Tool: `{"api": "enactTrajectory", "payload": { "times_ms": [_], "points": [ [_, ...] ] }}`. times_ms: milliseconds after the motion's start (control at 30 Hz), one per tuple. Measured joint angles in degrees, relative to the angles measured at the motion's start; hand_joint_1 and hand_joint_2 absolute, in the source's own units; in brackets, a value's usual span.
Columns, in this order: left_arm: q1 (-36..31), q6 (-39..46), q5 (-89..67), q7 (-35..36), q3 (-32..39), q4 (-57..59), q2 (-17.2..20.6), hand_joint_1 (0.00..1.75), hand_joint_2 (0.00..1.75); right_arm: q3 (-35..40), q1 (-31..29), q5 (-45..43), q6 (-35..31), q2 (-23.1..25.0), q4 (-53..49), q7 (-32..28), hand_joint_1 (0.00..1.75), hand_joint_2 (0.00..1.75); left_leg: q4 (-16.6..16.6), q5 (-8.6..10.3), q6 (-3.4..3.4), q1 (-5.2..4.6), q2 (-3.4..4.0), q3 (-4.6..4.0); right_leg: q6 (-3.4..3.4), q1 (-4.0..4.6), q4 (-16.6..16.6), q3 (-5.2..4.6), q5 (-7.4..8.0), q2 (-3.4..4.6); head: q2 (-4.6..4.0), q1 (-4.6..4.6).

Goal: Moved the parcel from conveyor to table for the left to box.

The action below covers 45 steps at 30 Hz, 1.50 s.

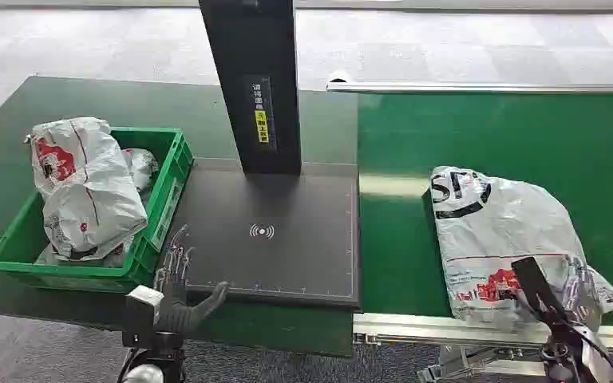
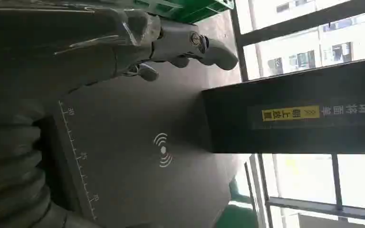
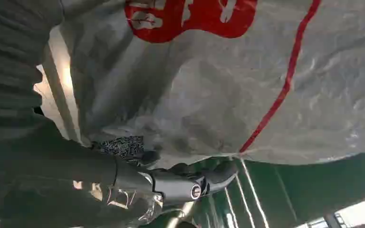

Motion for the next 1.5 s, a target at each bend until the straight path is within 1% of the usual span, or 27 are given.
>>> {"api": "enactTrajectory", "payload": {
  "times_ms": [33, 67, 100, 200, 267, 333, 467, 533, 567, 633, 700, 800, 867, 900, 967, 1033, 1133, 1233, 1333, 1400, 1500],
  "points": [
    [-0.1, 0.0, 0.0, 0.0, 0.0, 0.0, 0.0, 0.00, 1.75, -0.4, -0.3, 0.1, 0.3, -0.2, 1.4, 0.2, 0.00, 1.75, 0.0, 0.00, 0.00, 0.00, 0.00, 0.00, 0.00, 0.00, 0.0, -0.01, 0.00, 0.00, 0.00, 0.00],
    [-0.2, 0.0, 0.0, 0.0, 0.0, 0.0, 0.0, 0.00, 1.75, -0.8, -0.7, 0.2, 0.4, -0.4, 2.6, 0.3, 1.59, 1.75, 0.0, 0.00, 0.00, 0.00, 0.01, 0.01, 0.00, 0.00, 0.0, -0.01, 0.00, 0.01, 0.00, 0.00],
    [-0.3, 0.0, 0.0, 0.0, 0.0, 0.0, 0.0, 0.00, 1.75, -1.0, -1.0, 0.5, 0.5, -0.5, 3.5, 0.7, 1.75, 1.75, 0.0, 0.00, 0.00, 0.00, 0.01, 0.02, 0.00, 0.00, 0.0, 0.00, 0.00, 0.01, 0.00, 0.00],
    [-0.3, 0.0, 0.0, 0.0, 0.0, 0.0, 0.0, 0.00, 1.75, -1.3, -1.5, 1.5, 0.7, -0.8, 5.5, 1.1, 1.75, 1.75, 0.0, 0.00, 0.00, -0.01, -0.01, 0.02, 0.01, 0.00, 0.0, 0.03, -0.01, 0.00, 0.00, 0.02],
    [-0.3, -0.1, 0.0, 0.0, 0.0, 0.0, 0.0, 0.00, 1.75, -1.4, -1.7, 2.0, 0.5, -0.8, 5.9, 0.3, 1.75, 1.75, 0.0, 0.00, 0.01, -0.01, -0.01, 0.01, 0.01, -0.01, 0.0, 0.06, 0.00, 0.00, 0.00, 0.02],
    [-0.3, 0.0, 0.0, 0.0, 0.0, 0.0, 0.0, 0.00, 1.75, -1.6, -2.0, 1.5, 0.2, -0.7, 6.1, -2.2, 1.75, 1.75, 0.0, 0.00, 0.01, -0.02, 0.00, 0.00, 0.02, -0.02, 0.0, 0.08, 0.00, 0.01, 0.00, 0.02],
    [-0.5, 0.2, 0.1, 0.0, 0.0, 0.0, 0.0, 0.00, 1.75, -1.9, -2.8, -0.5, -1.2, -0.3, 4.6, -9.3, 1.75, 1.75, 0.0, 0.01, 0.01, -0.03, 0.00, -0.07, 0.06, -0.04, 0.0, 0.09, 0.04, 0.00, 0.00, 0.00],
    [-1.0, 0.6, 0.2, 0.0, 0.0, 0.1, 0.0, 0.00, 1.75, -1.8, -2.9, -4.6, 0.4, 0.6, 0.7, -13.6, 1.75, 1.75, 0.0, 0.02, 0.01, -0.02, -0.01, -0.05, 0.05, -0.04, 0.0, 0.06, 0.04, 0.00, 0.00, -0.02],
    [-1.2, 1.0, 0.2, 0.0, 0.0, 0.1, 0.0, 0.00, 1.75, -1.6, -2.9, -8.5, 2.5, 1.4, -2.9, -15.7, 1.75, 1.75, 0.0, 0.02, 0.01, -0.02, -0.01, -0.02, 0.05, -0.03, 0.0, 0.05, 0.04, 0.01, 0.00, 0.00],
    [-1.4, 1.1, 0.2, -0.1, 0.0, 0.1, 0.0, 0.00, 1.75, -0.7, -2.1, -13.0, 5.3, 2.4, -9.2, -15.1, 1.75, 1.75, 0.0, 0.03, 0.01, -0.01, -0.01, 0.01, 0.05, -0.02, 0.0, 0.04, 0.04, 0.00, 0.00, 0.00],
    [-1.4, 1.6, 0.2, -0.3, 0.0, 0.1, 0.1, 0.00, 1.75, 1.7, -0.2, -18.5, 7.9, 3.5, -19.7, -14.3, 1.75, 1.75, 0.0, 0.03, 0.00, -0.01, -0.02, -0.03, 0.05, 0.00, 0.0, 0.00, 0.03, -0.01, 0.00, 0.00],
    [-1.5, 1.8, 0.2, -0.4, 0.1, -0.2, 0.3, 0.00, 1.75, 4.3, 0.8, -20.7, 8.7, 4.3, -28.6, -13.5, 1.75, 1.75, 0.0, 0.02, 0.00, -0.01, 0.05, -0.04, 0.05, 0.00, 0.0, -0.04, 0.02, 0.02, 0.00, 0.00],
    [-1.3, 2.4, -0.2, -0.8, 0.1, -0.7, 0.4, 0.00, 1.75, 5.6, 1.6, -22.6, 8.6, 4.6, -33.4, -16.1, 1.75, 1.75, 0.0, 0.03, 0.01, -0.02, 0.01, -0.11, 0.06, -0.01, 0.0, -0.05, 0.02, 0.00, 0.00, 0.00],
    [-1.0, 2.8, -0.7, -1.1, 0.3, -1.6, 0.5, 0.00, 1.75, 7.0, 2.5, -23.2, 8.5, 4.9, -37.6, -17.3, 1.75, 1.75, 0.0, 0.03, 0.01, -0.02, -0.03, -0.16, 0.06, -0.02, 0.0, -0.06, 0.02, 0.00, 0.00, 0.04],
    [-0.6, 3.2, -1.4, -1.4, 0.8, -3.5, 0.8, 0.00, 1.75, 10.2, 3.3, -23.2, 7.9, 5.2, -45.1, -17.3, 1.75, 1.75, 0.0, 0.02, 0.00, -0.02, 0.07, -0.16, 0.06, -0.01, 0.0, -0.11, 0.02, 0.02, 0.00, -0.02],
    [-0.3, 3.0, -1.8, -1.2, 1.5, -5.7, 1.1, 0.00, 1.75, 13.9, 3.6, -22.4, 7.2, 5.4, -52.1, -15.2, 1.75, 1.75, 0.0, 0.02, 0.00, -0.01, 0.10, -0.10, 0.05, -0.01, 0.0, -0.12, 0.01, 0.03, 0.00, 0.00],
    [0.1, 3.1, -3.0, -1.5, 2.3, -7.7, 1.4, 0.00, 1.75, 17.2, 3.9, -22.9, 7.0, 5.4, -58.2, -15.3, 1.75, 1.75, 0.0, 0.03, 0.01, -0.01, -0.01, -0.14, 0.06, 0.00, 0.0, -0.10, 0.01, -0.03, 0.00, 0.02],
    [0.6, 4.7, -4.9, -2.8, 3.9, -10.6, 1.7, 0.00, 1.75, 21.3, 3.6, -23.0, 10.7, 5.4, -62.5, -15.5, 1.75, 1.75, 0.0, 0.03, 0.00, -0.01, 0.14, -0.20, 0.06, 0.01, 0.0, -0.05, 0.01, 0.03, 0.00, 0.02],
    [0.3, 6.0, -6.1, -3.4, 6.7, -15.5, 2.1, 0.00, 1.75, 28.3, 0.8, -20.6, 18.2, 6.2, -62.6, -12.2, 1.75, 1.75, 0.0, 0.03, 0.00, 0.00, 0.24, -0.13, 0.04, 0.03, 0.0, -0.07, 0.02, 0.10, 0.00, 0.00],
    [-0.2, 6.5, -6.6, -3.5, 8.5, -17.7, 2.4, 0.00, 1.75, 33.7, -1.4, -20.7, 19.7, 7.3, -59.6, -12.0, 1.75, 1.75, 0.0, 0.11, -0.03, 0.06, 0.17, -0.06, 0.04, 0.10, 0.0, -0.03, 0.03, 0.04, 0.00, 0.04],
    [-0.8, 7.6, -7.2, -3.9, 10.1, -19.6, 2.8, 0.00, 1.75, 41.6, -4.6, -21.7, 19.0, 10.4, -51.1, -13.3, 1.75, 1.75, 0.0, 0.15, -0.06, 0.10, 0.16, -0.03, 0.02, 0.14, 0.0, -0.01, 0.04, 0.04, 0.00, 0.02]
  ]
}}
